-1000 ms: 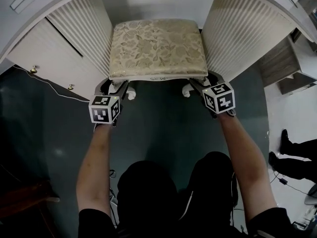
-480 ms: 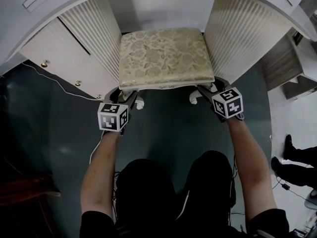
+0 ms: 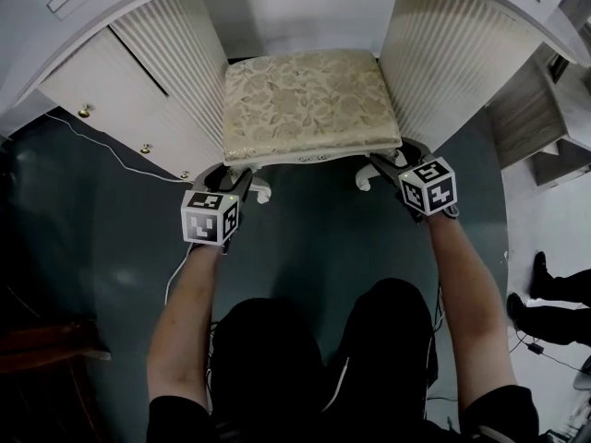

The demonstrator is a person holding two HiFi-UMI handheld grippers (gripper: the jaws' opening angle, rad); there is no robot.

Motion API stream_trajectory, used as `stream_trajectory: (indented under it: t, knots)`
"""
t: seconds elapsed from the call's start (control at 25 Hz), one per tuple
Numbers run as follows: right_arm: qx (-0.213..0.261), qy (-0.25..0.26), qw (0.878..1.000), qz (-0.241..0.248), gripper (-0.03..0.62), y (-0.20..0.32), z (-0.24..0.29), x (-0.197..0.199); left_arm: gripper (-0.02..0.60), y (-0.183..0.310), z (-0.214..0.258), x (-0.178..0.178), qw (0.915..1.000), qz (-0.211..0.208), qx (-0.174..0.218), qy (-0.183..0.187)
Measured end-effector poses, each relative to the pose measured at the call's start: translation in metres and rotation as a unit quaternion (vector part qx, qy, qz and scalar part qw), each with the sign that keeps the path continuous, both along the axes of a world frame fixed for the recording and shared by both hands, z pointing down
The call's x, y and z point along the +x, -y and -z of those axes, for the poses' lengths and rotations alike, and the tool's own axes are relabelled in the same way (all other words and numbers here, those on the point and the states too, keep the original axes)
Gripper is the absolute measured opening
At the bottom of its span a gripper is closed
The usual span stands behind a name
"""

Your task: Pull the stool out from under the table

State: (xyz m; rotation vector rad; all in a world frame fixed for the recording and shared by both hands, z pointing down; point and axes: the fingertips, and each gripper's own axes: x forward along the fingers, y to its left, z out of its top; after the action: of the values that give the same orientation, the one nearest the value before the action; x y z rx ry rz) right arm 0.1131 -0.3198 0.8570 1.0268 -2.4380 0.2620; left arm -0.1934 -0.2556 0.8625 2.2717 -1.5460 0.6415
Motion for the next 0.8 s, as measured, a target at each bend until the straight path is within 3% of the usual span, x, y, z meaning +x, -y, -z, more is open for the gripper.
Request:
stream_trajectory:
  t: [0.12,0.32,0.52,0.68,0.8]
  knots:
    - [-0.007,-0.004,1.000,-0.011,0.276,-0.001,-0.003,0.003,0.202,0.005,-0.003,0.003,0.9998,-0.011,0.004,0.016]
    - [-0.025,-0.010,1.000,0.010,0.249,-0.023,-0.003,-0.003,0.222,0.004,-0.005,-0.009,0.9993,-0.019,0.007,0.033]
    - [-0.024,-0.014,1.000,0.006,0.242,-0.024,-0.004,0.000,0.214,0.001,-0.001,-0.006,0.9998,-0.011,0.013,0.005]
    - [-0.021,-0.028,0.998,0.049,0.233,-0.023,-0.006,0.002,0.249,0.001,-0.001,-0.002,0.9998,0.008,0.016,-0.009]
    - [-0.011,-0.028,0.999,0.031,0.245,-0.011,-0.008,0.005,0.221,-0.005,-0.002,0.003,0.9996,-0.014,0.025,0.000]
